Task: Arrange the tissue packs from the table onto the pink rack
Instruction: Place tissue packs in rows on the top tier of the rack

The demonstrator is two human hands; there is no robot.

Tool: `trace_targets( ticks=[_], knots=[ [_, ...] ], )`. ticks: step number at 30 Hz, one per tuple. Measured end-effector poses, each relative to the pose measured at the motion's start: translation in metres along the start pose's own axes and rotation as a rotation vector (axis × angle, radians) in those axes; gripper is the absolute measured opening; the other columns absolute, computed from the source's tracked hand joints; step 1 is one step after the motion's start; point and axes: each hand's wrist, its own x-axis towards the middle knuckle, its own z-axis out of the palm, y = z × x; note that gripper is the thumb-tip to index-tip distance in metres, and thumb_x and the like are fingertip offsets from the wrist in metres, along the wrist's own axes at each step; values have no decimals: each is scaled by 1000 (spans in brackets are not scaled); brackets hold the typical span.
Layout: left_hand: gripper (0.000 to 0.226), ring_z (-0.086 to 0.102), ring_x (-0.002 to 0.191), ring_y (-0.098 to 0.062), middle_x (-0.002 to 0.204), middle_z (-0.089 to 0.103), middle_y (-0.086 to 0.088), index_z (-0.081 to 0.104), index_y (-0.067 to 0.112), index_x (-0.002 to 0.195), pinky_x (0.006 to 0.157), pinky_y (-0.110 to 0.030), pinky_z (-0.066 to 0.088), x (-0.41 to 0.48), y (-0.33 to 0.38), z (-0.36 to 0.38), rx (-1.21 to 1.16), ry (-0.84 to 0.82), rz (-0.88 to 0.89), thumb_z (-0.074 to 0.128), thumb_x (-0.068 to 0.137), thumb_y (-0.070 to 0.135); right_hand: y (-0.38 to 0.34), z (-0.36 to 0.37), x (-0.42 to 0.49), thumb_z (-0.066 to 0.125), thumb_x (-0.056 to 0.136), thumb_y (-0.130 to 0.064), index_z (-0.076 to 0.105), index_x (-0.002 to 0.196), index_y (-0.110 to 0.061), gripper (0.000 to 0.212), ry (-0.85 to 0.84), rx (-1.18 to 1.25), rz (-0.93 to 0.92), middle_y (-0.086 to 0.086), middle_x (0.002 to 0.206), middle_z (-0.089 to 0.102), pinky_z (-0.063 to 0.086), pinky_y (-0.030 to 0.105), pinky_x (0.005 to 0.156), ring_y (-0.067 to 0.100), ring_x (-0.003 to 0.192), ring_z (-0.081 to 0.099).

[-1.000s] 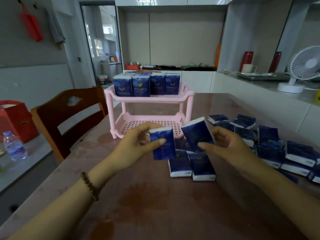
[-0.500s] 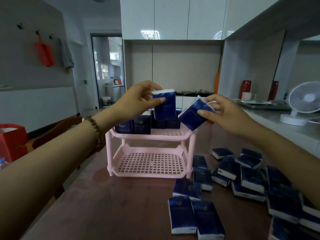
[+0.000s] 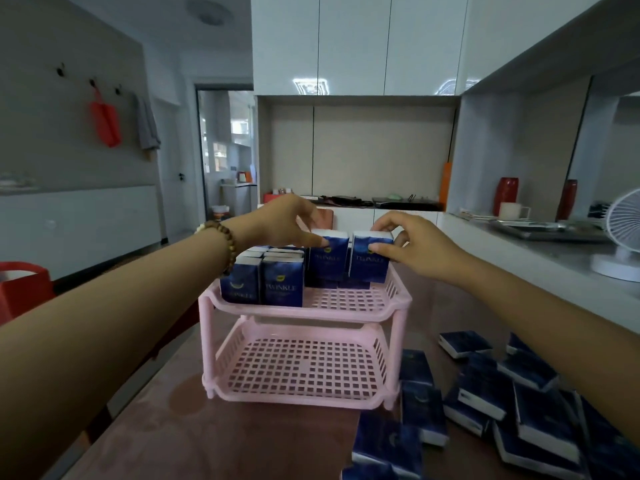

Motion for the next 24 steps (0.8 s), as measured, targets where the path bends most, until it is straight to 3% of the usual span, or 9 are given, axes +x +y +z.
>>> trace_targets(
  ticks=[3,8,13,20,24],
  knots=[
    [22,57,89,-15,100,64,0,65,14,93,84,-31,50,5,-6,5,35,-9,-13,74,77,27,7,10,6,67,83,-22,60,100,-16,19,2,-13,-7,2,103,53,46,10,57,10,66,54],
    [20,56,88,-13,94,62,5,65,15,94,84,-31,50,10,-12,9,54,-34,-28,73,78,26,14,25,12,67,84,-21,60,98,-21,16,-19,-12,10,1,101,50,44,10,58,8,66,52],
    [13,57,84,-12,86,61,7,61,24,83,80,-28,51,11,-14,11,82,-67,-7,73,78,21,16,32,14,69,82,-20,60,98,-20,17,-22,-7,7,3,101,51,47,21,67,15,69,53],
    [22,56,81,-9,85,60,8,64,16,98,80,-28,50,9,-12,11,70,-56,-8,72,78,22,16,33,12,71,80,-21,60,101,-19,24,-7,-56,-4,3,102,48,50,31,75,20,72,56],
    [22,57,81,-10,89,60,8,62,18,97,70,-19,48,5,-9,8,78,-37,-12,73,78,23,15,30,9,72,79,-25,59,103,-23,28,22,-97,-6,-1,104,45,51,35,80,19,77,55]
  ],
)
